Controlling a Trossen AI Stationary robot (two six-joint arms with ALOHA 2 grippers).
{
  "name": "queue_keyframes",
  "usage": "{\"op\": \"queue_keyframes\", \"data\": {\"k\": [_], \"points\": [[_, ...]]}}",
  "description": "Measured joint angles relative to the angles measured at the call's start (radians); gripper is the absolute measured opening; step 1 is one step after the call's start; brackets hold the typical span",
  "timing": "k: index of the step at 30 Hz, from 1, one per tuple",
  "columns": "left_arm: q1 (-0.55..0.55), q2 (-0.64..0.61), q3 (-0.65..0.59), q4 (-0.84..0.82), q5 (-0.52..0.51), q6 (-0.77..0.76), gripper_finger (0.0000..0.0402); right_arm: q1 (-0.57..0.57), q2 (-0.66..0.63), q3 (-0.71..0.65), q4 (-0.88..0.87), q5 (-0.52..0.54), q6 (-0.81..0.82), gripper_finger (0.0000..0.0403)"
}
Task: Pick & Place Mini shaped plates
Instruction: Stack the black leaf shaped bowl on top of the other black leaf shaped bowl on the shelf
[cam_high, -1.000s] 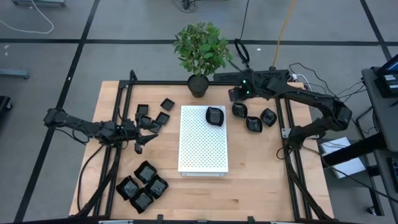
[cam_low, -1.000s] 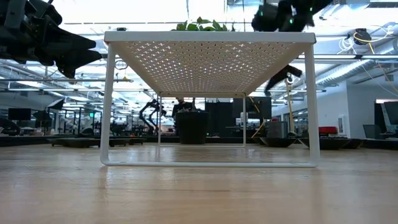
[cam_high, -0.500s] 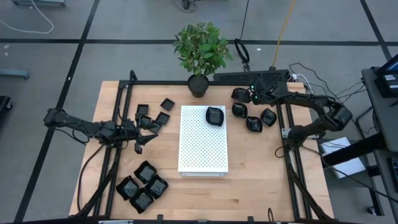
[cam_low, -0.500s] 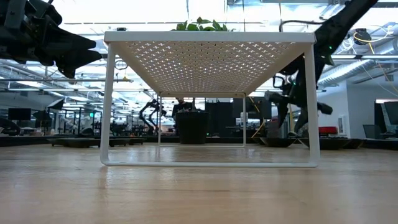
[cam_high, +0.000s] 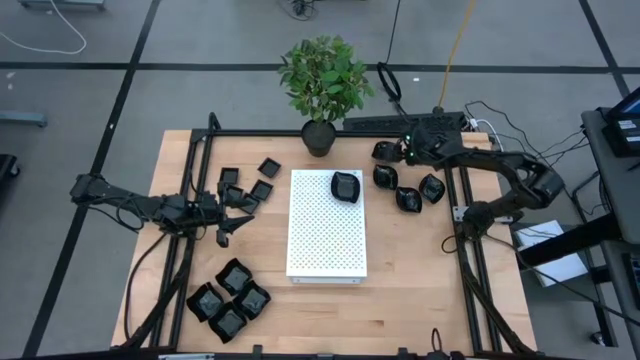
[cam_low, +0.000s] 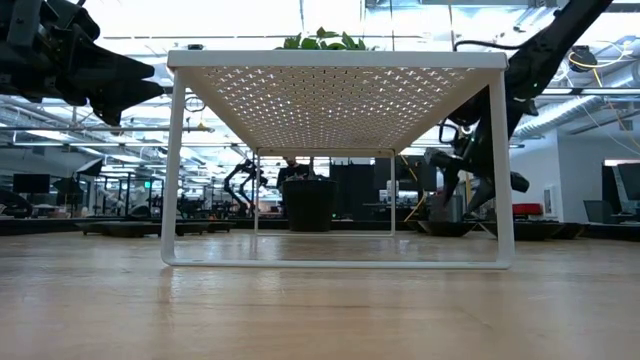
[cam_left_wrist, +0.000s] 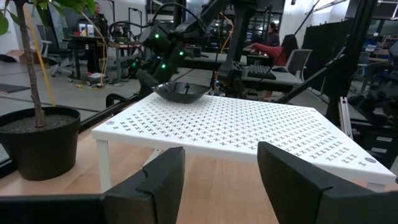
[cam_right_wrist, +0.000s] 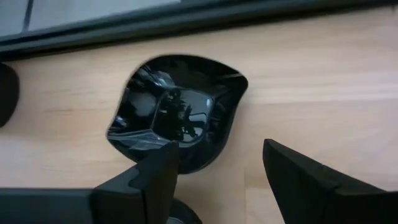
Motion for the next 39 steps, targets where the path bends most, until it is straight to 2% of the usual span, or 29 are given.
{"op": "queue_keyframes", "data": {"k": [9, 18, 39], "points": [[0.000, 0.000, 0.000, 0.000, 0.000, 0.000, 0.0207, -0.007, 0.115, 0.000, 0.104, -0.001, 0.027, 0.0219], [0.000, 0.000, 0.000, 0.000, 0.000, 0.000, 0.0207, -0.037, 0.123, 0.001, 0.101, -0.003, 0.018, 0.0213], [0.000, 0.000, 0.000, 0.000, 0.000, 0.000, 0.0207, -0.017, 0.123, 0.001, 0.106, 0.003, -0.010, 0.0053]]}}
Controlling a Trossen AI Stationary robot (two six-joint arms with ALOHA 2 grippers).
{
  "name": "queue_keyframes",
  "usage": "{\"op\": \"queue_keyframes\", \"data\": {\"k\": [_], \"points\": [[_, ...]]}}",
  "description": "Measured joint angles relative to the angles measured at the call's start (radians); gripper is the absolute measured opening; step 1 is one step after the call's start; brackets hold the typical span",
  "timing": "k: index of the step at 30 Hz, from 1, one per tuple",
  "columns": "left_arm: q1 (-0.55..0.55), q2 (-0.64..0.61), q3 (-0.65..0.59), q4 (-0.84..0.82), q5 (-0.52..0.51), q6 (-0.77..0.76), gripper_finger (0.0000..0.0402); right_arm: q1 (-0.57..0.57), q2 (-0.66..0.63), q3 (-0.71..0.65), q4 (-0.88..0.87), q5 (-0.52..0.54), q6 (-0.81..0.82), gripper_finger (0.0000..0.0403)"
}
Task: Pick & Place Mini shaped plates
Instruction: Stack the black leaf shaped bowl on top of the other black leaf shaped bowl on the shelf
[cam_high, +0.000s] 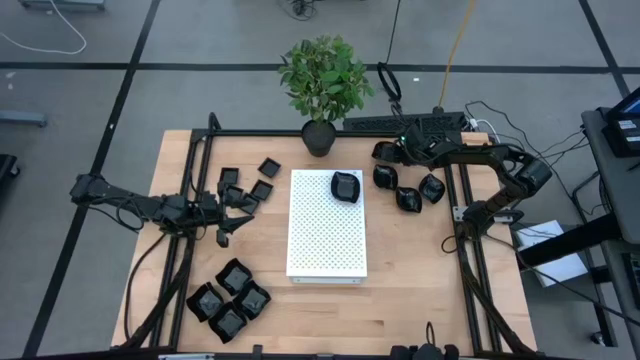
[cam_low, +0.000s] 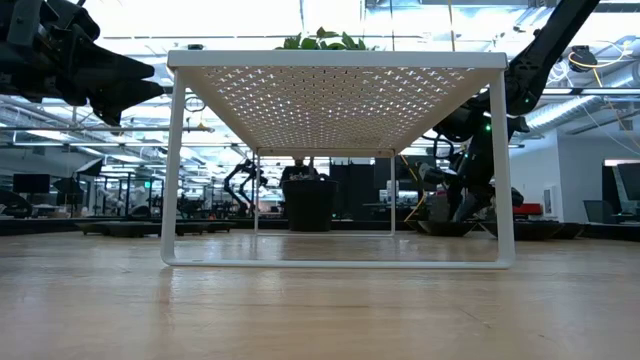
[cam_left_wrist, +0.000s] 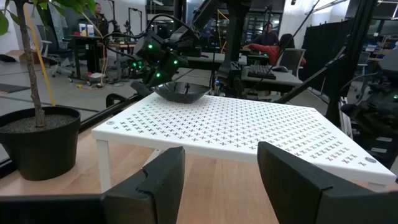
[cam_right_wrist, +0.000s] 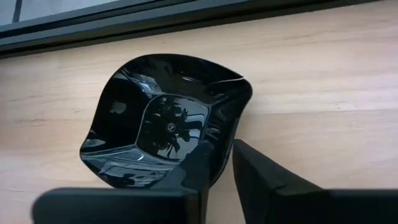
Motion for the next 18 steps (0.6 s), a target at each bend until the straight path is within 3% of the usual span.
{"op": "queue_keyframes", "data": {"k": [7, 15, 18], "points": [[0.000, 0.000, 0.000, 0.000, 0.000, 0.000, 0.0207, -0.008, 0.000, 0.000, -0.003, -0.003, -0.055, 0.0004], [0.000, 0.000, 0.000, 0.000, 0.000, 0.000, 0.0207, -0.008, 0.000, 0.000, 0.019, 0.000, -0.025, 0.0002], [0.000, 0.000, 0.000, 0.000, 0.000, 0.000, 0.0207, -0.007, 0.000, 0.000, 0.048, -0.005, -0.021, 0.0019]]}}
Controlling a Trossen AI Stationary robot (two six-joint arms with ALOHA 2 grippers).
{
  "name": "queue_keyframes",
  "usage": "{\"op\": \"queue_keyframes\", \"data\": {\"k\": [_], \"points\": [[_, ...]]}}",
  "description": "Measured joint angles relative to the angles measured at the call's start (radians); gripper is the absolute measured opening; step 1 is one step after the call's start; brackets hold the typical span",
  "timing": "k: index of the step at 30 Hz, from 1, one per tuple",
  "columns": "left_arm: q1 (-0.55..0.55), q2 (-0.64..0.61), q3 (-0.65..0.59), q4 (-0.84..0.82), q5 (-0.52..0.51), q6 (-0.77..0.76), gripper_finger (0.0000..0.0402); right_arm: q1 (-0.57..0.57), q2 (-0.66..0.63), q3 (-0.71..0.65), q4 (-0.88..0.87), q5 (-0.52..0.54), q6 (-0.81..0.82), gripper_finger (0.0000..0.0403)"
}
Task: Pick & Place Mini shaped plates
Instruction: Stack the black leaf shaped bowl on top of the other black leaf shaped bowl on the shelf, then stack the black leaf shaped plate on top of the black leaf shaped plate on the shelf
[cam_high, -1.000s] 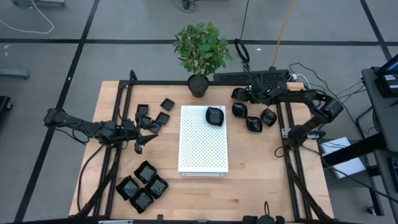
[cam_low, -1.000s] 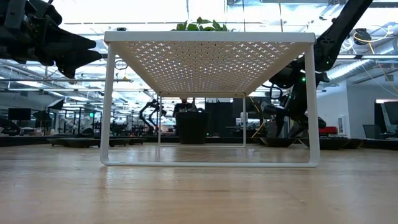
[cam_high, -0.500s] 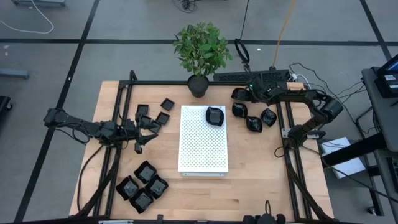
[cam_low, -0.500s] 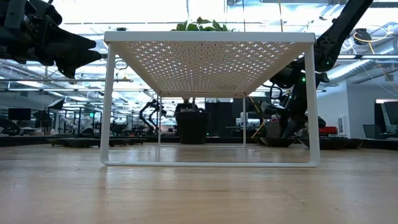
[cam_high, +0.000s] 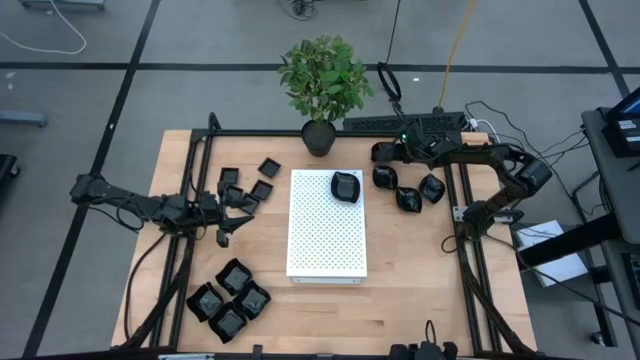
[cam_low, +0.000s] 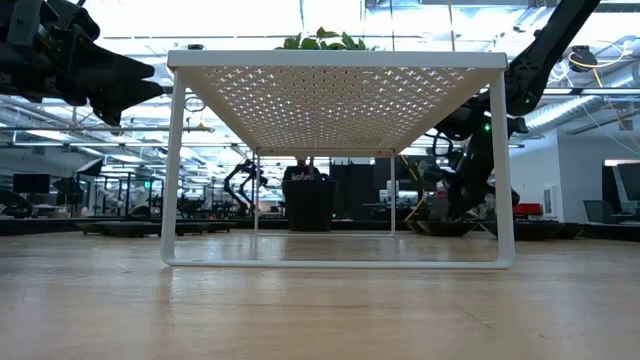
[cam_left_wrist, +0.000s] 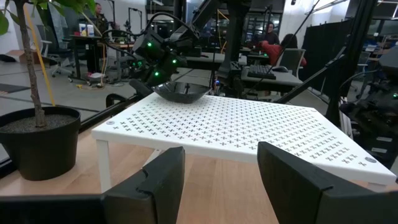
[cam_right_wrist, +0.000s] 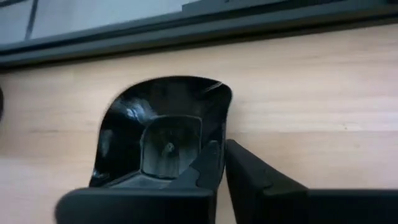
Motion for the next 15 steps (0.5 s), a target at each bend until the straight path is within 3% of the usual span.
{"op": "queue_keyframes", "data": {"k": [10, 15], "points": [[0.000, 0.000, 0.000, 0.000, 0.000, 0.000, 0.0207, 0.001, 0.000, 0.000, -0.004, -0.001, 0.007, 0.0152], [0.000, 0.000, 0.000, 0.000, 0.000, 0.000, 0.0207, 0.002, 0.032, 0.000, 0.011, -0.005, 0.030, 0.0180]]}}
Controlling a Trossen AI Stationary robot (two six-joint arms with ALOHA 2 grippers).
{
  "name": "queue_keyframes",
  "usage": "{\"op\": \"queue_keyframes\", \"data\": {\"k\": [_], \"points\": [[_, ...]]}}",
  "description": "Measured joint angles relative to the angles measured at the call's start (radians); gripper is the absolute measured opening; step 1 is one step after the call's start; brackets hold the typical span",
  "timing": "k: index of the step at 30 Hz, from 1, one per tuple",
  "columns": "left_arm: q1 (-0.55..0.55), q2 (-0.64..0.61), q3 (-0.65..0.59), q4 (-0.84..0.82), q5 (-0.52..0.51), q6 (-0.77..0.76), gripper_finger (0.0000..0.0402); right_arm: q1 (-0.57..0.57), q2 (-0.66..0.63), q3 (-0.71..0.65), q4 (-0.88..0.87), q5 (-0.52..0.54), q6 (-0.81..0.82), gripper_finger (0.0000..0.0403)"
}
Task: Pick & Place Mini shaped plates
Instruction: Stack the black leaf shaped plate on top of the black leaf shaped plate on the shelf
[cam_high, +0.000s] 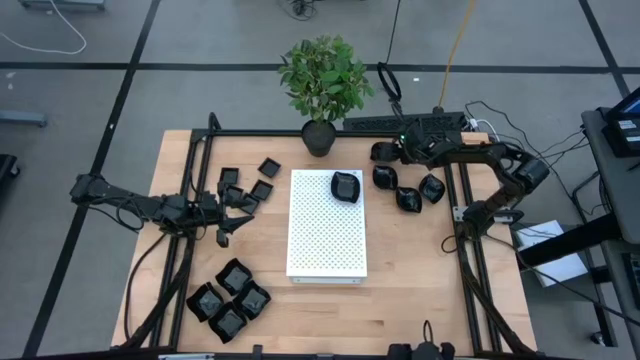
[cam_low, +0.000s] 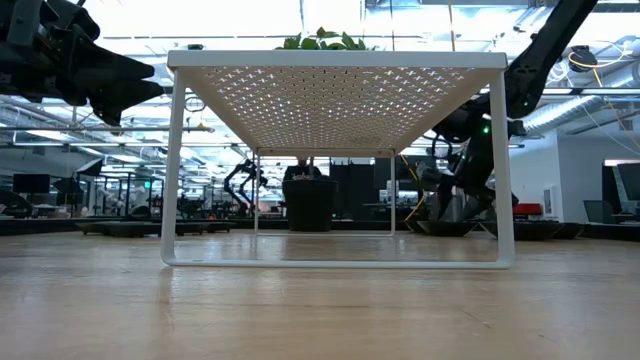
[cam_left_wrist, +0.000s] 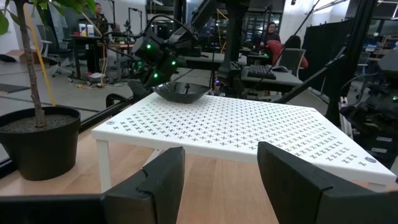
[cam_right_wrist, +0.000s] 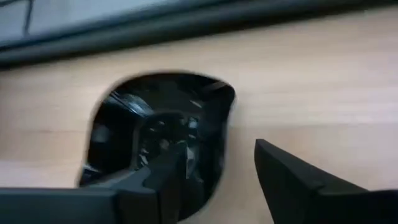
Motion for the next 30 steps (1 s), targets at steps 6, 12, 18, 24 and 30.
{"op": "queue_keyframes", "data": {"k": [6, 12, 18, 24, 30], "points": [[0.000, 0.000, 0.000, 0.000, 0.000, 0.000, 0.0207, 0.000, 0.059, 0.000, 0.089, -0.038, -0.007, 0.0165], [0.000, 0.000, 0.000, 0.000, 0.000, 0.000, 0.0207, 0.001, 0.014, 0.000, 0.114, -0.079, -0.007, 0.0126], [0.000, 0.000, 0.000, -0.001, 0.000, 0.000, 0.0207, 0.011, -0.015, 0.000, 0.075, -0.075, -0.007, 0.0076], [0.000, 0.000, 0.000, -0.001, 0.000, 0.000, 0.0207, 0.027, 0.002, -0.001, 0.029, -0.072, -0.007, 0.0055], [0.000, 0.000, 0.000, -0.001, 0.000, 0.000, 0.0207, 0.027, 0.001, 0.000, 0.045, -0.070, -0.011, 0.0093]]}}
